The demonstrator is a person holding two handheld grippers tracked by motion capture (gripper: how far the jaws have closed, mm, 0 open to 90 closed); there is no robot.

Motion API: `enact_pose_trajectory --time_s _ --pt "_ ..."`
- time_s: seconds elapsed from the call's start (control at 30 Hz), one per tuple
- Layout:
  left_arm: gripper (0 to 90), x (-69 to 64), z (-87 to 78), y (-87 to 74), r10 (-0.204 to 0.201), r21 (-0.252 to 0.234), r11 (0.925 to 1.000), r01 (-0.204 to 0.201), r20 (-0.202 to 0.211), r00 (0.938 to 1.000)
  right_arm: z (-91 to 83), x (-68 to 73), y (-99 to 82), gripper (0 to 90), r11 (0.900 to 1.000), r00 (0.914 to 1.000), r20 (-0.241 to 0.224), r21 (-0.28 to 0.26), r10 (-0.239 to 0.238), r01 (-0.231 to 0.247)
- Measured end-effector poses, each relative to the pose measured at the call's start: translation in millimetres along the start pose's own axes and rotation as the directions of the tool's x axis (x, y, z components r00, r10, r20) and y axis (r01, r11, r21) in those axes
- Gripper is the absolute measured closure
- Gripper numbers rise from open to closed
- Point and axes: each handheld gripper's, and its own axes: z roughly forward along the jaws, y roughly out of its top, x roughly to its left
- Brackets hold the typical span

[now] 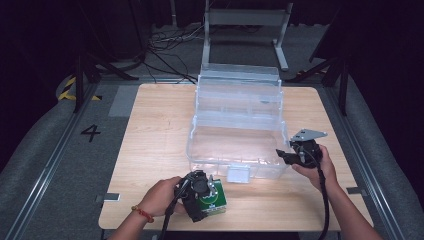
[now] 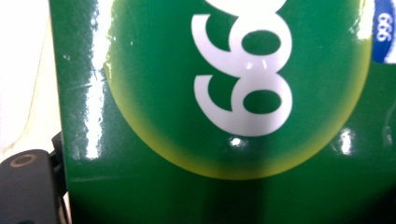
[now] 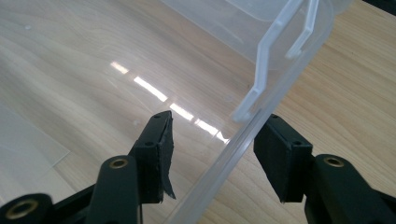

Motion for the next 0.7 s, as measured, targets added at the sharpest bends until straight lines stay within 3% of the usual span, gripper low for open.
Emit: enact_pose_trajectory --time_s 0.43,0.7 --pt "11.7 0.0 0.0 -0.7 -0.005 -0.004 1.0000 0.005 0.000 1.0000 2.3 6.4 4.4 48.6 0.9995 0.9995 -0.013 0.009 -0.030 0.030" --pt "11.5 0.9 0.2 -3.9 -0.015 -0.021 0.9997 0.015 0.010 0.9998 8.3 13.7 10.1 48.4 0.9999 0.9995 -0.031 -0.010 -0.011 0.011"
